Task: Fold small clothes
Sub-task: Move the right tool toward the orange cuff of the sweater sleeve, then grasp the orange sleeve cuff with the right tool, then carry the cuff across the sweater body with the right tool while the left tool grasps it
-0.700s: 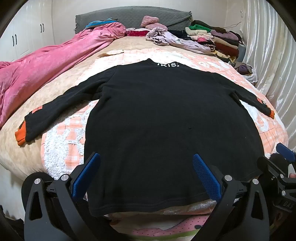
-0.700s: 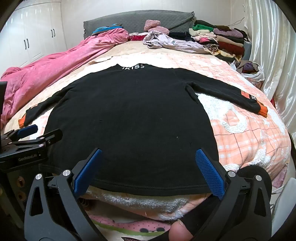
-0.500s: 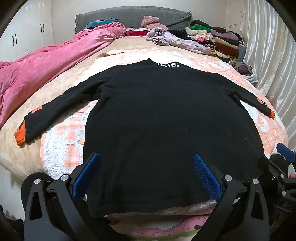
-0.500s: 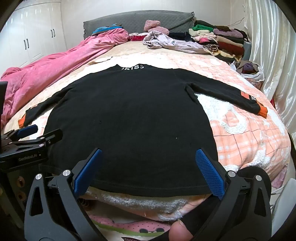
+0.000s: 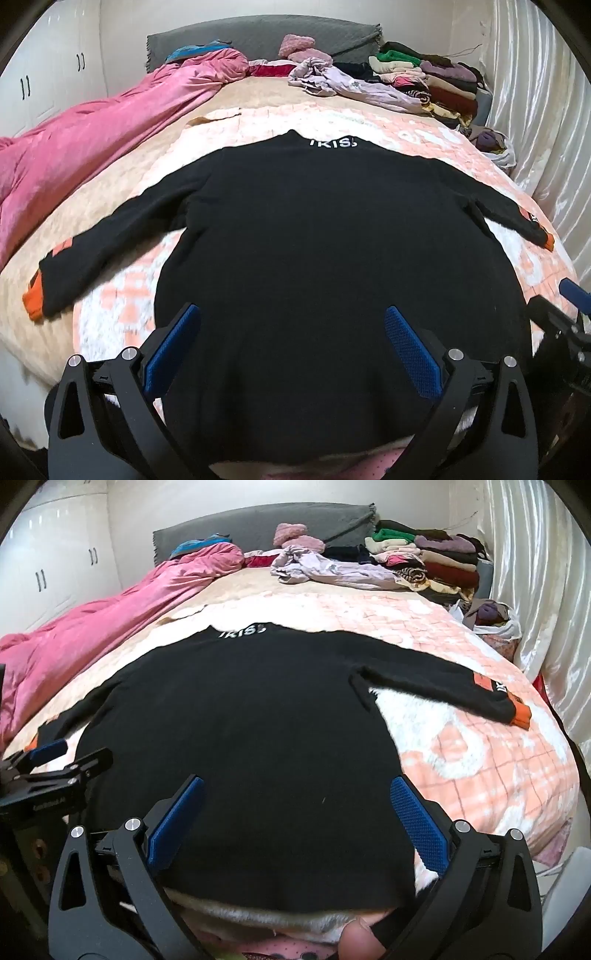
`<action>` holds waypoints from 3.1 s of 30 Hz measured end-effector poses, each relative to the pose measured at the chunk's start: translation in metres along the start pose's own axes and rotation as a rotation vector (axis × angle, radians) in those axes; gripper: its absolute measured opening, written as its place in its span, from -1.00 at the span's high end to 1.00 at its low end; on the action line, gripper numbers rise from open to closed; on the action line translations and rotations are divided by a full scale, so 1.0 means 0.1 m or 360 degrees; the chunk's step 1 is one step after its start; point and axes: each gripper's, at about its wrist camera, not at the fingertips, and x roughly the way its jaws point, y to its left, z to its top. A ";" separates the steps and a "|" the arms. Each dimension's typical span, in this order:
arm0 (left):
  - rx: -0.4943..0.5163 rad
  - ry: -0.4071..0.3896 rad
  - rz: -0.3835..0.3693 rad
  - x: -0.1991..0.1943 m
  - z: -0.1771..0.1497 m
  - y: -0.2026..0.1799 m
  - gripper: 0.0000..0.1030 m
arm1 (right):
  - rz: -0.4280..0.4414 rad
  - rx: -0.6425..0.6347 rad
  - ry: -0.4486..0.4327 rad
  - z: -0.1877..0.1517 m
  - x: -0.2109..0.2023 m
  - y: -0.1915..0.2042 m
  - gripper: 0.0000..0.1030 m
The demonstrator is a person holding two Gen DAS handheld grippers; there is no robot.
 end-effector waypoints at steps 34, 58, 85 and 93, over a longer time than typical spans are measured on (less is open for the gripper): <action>0.0014 0.0041 -0.0032 1.04 1.22 -0.45 -0.92 | -0.0378 0.0344 0.0027 1.19 1.17 -1.13 -0.84; 0.0200 0.0087 -0.0121 1.69 1.40 -1.19 -0.92 | -0.0869 0.0920 0.0035 0.89 1.18 -3.12 -0.84; 0.0019 0.0072 -0.0079 1.56 1.34 -0.80 -0.92 | 0.0053 0.0784 -0.0269 1.28 1.06 -2.38 0.92; -0.0152 0.0007 -0.0083 1.36 1.41 -0.28 -0.92 | 0.0460 0.0316 -0.0197 1.66 1.20 -1.03 0.92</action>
